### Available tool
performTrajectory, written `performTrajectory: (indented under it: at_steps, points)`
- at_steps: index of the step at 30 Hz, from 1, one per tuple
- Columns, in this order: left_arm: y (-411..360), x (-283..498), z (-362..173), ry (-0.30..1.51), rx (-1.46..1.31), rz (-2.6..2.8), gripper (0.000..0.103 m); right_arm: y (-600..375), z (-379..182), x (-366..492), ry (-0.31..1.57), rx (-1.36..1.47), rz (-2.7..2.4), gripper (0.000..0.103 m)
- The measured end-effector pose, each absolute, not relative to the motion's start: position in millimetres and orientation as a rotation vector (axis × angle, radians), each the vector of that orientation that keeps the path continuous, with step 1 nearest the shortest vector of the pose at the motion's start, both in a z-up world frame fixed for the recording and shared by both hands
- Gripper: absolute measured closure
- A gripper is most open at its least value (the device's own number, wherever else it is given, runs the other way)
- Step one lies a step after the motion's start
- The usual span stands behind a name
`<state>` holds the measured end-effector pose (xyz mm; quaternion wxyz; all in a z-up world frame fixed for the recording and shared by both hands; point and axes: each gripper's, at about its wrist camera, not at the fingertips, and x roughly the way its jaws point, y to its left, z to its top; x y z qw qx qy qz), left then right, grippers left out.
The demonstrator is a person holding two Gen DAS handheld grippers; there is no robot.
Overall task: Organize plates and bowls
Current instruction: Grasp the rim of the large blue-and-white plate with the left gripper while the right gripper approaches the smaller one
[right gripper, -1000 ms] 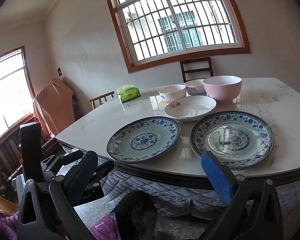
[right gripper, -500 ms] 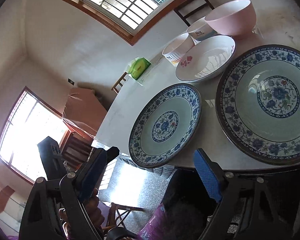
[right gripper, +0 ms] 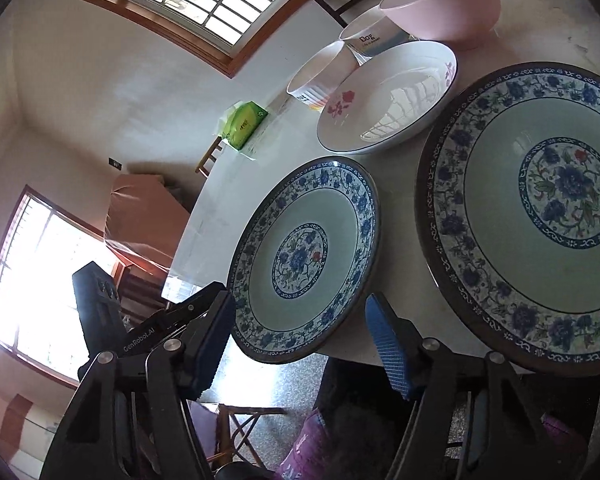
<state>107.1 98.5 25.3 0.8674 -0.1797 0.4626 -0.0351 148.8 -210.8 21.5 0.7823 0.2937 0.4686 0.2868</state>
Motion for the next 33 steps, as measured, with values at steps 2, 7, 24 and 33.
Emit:
performTrajectory:
  at_steps: [2,7,24,33]
  points:
    - [100,110,25,0.978,-0.381,-0.077,0.029,-211,18,151,1.028,0.639,0.613,0.037]
    - [104,119,21,1.007,-0.388,-0.079,0.029,-205,18,156,1.037,0.629,0.609,0.04]
    - [106,131,16,1.053,-0.382,-0.091,0.081,-198,6,164,1.079,0.642,0.585,0.044]
    - [121,129,22,0.995,-0.391,-0.015,0.083,-185,1,165,1.075,0.521,0.571,0.086]
